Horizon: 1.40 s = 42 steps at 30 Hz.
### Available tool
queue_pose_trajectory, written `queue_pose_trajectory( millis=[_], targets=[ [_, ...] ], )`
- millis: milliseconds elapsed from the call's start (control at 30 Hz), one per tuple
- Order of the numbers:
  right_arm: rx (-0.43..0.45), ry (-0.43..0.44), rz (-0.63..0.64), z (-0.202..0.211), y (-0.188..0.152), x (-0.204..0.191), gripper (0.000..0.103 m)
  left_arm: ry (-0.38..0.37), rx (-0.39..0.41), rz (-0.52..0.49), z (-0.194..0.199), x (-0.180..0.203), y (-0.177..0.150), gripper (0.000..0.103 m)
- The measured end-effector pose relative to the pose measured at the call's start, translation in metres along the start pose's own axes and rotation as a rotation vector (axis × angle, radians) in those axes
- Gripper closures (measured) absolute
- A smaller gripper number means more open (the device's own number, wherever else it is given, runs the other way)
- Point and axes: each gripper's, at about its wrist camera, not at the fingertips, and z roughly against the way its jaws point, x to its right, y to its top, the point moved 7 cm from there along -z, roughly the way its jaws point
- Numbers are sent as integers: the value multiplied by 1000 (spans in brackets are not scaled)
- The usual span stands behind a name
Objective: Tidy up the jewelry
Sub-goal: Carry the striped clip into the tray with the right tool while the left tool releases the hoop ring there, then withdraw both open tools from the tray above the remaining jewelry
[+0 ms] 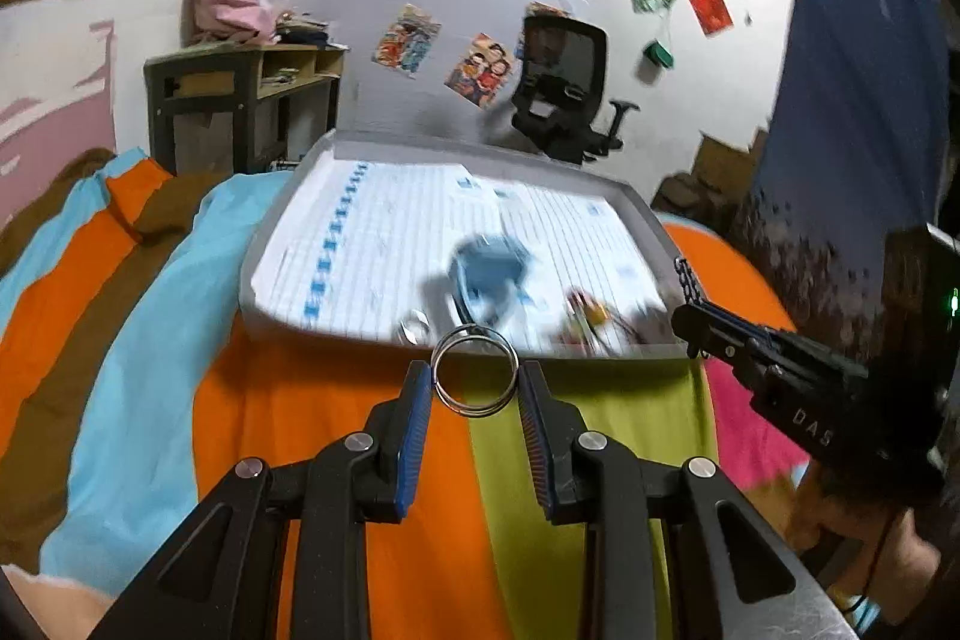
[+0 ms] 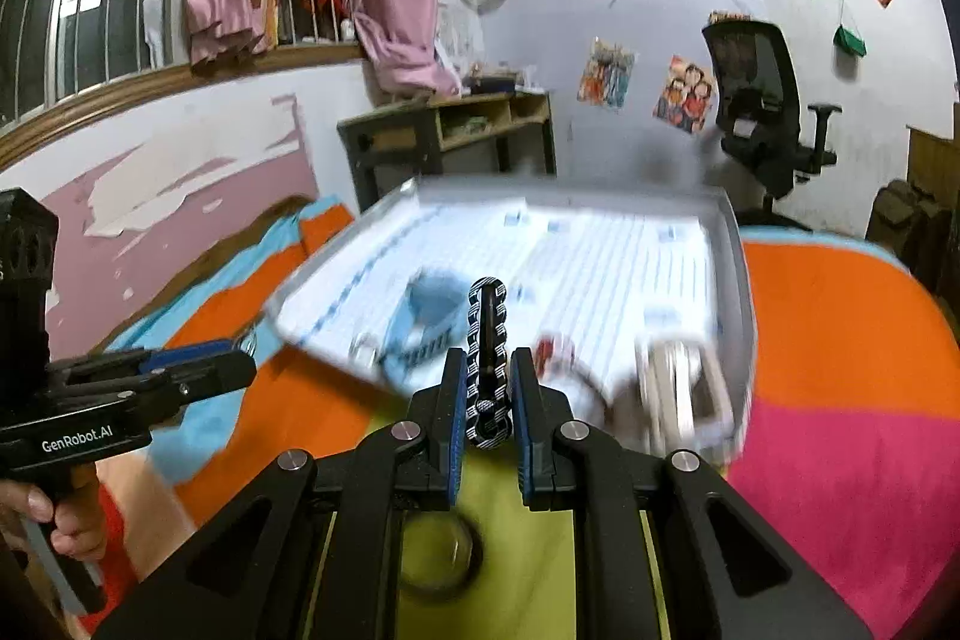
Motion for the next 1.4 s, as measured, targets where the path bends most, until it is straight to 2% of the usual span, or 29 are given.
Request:
queue_pose_trajectory(
  millis=[100,300,400,567,700,767,800,833,867,900,933,1067,1133,1200,1267,1333,1400],
  targets=[
    [13,-5,-8,-18,18,2,90,41,-15,32,-24,-15,14,75],
    [-79,-50,41,-44,0,5,90,116,-81,-2,-68,-28,23,75],
    [-96,-66,66,-48,-7,9,90,115,-107,5,-80,-30,23,75],
    [-119,-51,15,-53,-11,17,90,116,-133,28,-90,-30,18,75],
    [-136,-76,30,-55,-14,18,90,116,-123,28,-85,-27,15,74],
    [-141,-79,27,-55,-14,19,90,127,-125,29,-84,-28,15,70],
    [-139,-79,25,-54,-12,18,88,131,-121,32,-82,-27,14,60],
    [-134,-79,25,-52,-11,19,84,136,-109,39,-77,-25,15,51],
    [-125,-81,27,-49,-10,20,79,142,-98,45,-74,-24,16,32],
    [-113,-83,28,-46,-8,20,71,160,-68,59,-66,-24,18,26],
    [-105,-78,26,-43,-6,20,67,172,-45,69,-60,-24,20,24],
    [-69,-84,17,-30,4,21,63,179,-10,116,-40,-25,25,23],
    [-25,-87,21,-17,14,19,52,198,29,127,-25,-25,30,17],
    [24,-89,34,-3,24,16,47,219,93,138,-5,-24,36,4],
    [77,-88,41,13,35,12,38,253,156,147,12,-23,41,1],
    [139,-87,40,31,47,9,17,285,222,141,35,-20,46,1],
    [207,-79,34,51,56,3,10,294,259,130,52,-16,50,1]
  ],
)
